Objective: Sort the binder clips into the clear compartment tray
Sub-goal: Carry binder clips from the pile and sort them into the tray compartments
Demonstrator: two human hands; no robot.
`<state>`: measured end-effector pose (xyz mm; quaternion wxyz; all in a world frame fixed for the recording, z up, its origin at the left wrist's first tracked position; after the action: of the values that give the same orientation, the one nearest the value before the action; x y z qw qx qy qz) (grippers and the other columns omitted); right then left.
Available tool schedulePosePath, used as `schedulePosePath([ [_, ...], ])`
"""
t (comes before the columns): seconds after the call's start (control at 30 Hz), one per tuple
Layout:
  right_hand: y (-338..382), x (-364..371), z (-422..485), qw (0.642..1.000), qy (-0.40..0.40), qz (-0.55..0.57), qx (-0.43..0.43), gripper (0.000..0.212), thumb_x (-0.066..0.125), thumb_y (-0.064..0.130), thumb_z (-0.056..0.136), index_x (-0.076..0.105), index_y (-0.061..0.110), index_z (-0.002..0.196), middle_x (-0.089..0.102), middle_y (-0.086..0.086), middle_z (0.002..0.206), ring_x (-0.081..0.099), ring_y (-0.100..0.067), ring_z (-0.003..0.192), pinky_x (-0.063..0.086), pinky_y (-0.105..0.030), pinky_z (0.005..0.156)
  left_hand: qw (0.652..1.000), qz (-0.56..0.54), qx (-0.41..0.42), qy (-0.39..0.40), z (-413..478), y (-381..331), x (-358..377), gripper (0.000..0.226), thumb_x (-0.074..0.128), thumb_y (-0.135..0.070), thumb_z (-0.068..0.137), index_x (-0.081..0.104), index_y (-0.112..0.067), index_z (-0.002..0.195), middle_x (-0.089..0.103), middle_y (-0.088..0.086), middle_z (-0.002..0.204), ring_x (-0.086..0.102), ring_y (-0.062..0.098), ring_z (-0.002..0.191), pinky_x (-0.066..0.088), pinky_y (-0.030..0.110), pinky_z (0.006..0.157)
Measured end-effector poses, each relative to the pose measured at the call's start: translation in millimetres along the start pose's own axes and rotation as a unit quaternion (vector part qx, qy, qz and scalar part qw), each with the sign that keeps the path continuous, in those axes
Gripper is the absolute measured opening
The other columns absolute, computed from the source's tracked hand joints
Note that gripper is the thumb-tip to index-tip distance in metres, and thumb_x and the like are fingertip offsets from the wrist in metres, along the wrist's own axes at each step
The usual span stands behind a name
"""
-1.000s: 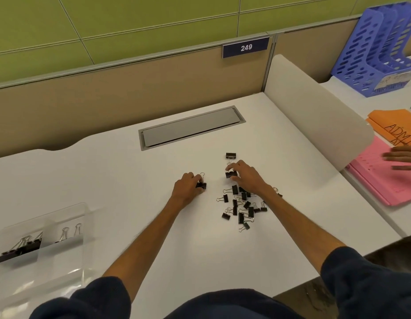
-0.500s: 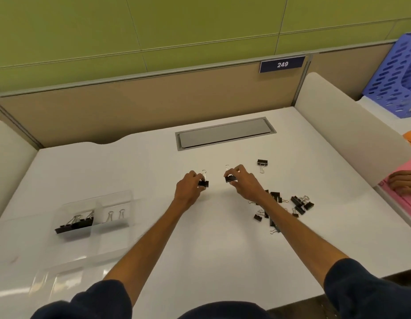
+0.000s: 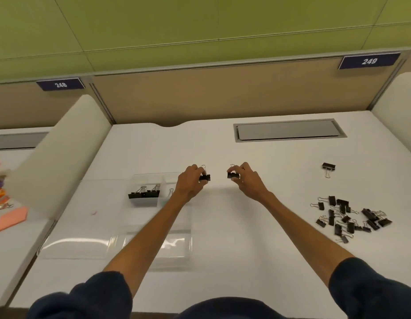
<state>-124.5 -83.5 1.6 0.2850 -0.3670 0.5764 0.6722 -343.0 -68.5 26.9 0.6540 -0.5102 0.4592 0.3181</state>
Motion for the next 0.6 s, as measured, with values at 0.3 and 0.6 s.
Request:
schedulePosePath([
  [0.3, 87, 68, 35, 0.995, 0.038, 0.061, -0.069, 0.025, 0.057, 0.028, 0.094, 0.054, 0.031, 0.119, 0.052, 0.005, 0.103, 0.048, 0.003, 0.075, 0.043, -0.039, 0.087, 0.996, 0.06, -0.022, 0.06, -33, 96, -23, 0.028, 0.061, -0.035, 0.09, 0.064, -0.02, 0.113, 0.056, 0.003, 0.113, 0.047, 0.022, 0.114, 0.038, 0.039, 0.089],
  [0.6, 125, 112, 42, 0.992, 0.093, 0.036, -0.08, 0.024, 0.057, 0.042, 0.092, 0.056, 0.031, 0.113, 0.066, 0.015, 0.097, 0.047, -0.01, 0.1, 0.035, -0.038, 0.086, 0.997, 0.014, -0.043, 0.068, -54, 134, -27, 0.029, 0.06, -0.036, 0.09, 0.067, -0.018, 0.111, 0.046, 0.003, 0.12, 0.041, 0.019, 0.118, 0.042, 0.041, 0.091],
])
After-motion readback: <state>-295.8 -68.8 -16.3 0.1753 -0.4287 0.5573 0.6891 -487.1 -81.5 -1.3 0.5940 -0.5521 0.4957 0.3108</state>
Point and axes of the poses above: each hand's wrist, its own z-axis towards the middle knuckle, its own x-axis out of the palm, y = z × x, the point moved 3 cm from there along z, towards the middle knuckle
